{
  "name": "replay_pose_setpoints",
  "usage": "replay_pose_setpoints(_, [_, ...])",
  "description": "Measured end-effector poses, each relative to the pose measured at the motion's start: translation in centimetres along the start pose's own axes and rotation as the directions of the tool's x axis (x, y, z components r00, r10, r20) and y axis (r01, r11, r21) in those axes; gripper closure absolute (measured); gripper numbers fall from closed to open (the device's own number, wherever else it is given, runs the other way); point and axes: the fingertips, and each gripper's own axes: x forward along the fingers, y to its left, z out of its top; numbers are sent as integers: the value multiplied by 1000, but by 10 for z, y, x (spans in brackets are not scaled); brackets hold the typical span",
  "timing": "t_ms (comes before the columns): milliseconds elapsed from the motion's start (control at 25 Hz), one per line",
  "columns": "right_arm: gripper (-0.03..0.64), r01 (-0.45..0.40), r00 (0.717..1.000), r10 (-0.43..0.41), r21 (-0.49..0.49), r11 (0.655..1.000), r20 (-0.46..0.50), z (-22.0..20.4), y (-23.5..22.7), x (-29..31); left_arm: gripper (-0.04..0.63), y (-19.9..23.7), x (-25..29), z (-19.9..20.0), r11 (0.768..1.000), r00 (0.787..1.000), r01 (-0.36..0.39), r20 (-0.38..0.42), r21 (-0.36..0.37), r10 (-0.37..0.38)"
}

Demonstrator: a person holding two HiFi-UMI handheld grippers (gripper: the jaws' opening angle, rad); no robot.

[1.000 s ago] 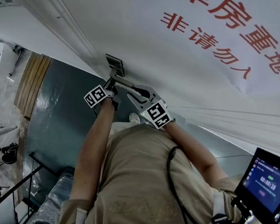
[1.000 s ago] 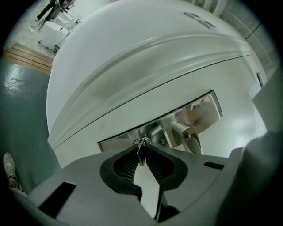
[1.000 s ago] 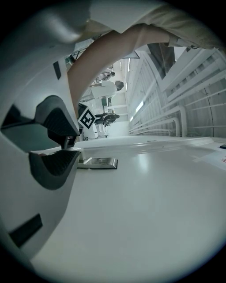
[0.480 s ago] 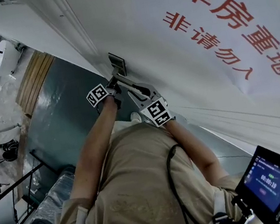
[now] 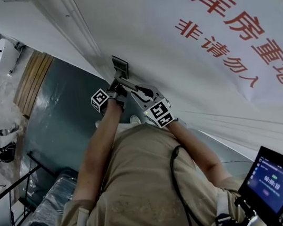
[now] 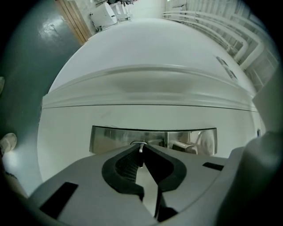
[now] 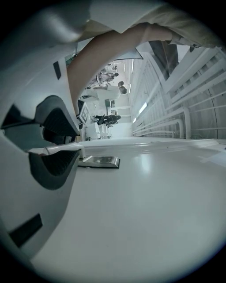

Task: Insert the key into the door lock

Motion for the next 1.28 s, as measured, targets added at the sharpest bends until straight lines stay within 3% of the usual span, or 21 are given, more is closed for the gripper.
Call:
replay_pose_setpoints(560, [506,7,1000,-7,27,1000,19,4,1,2,554,1,1,-1,1000,999,-18,-32,16,18])
replay_pose_setpoints(880, [506,5,1000,-6,44,999,29,0,6,0,530,-6,-4,-3,986,997,-35,-58,163,45])
replay_pose_setpoints(1160, [506,20,999,-22,52,998,35,-5,3,-9,522,-3,-9,-2,989,999,-19,-39,146,25])
replay_pose_setpoints(1280, [506,23,999,-24,54,998,25,-10,2,-13,482,-5,-5,-3,989,999,1,-41,150,5])
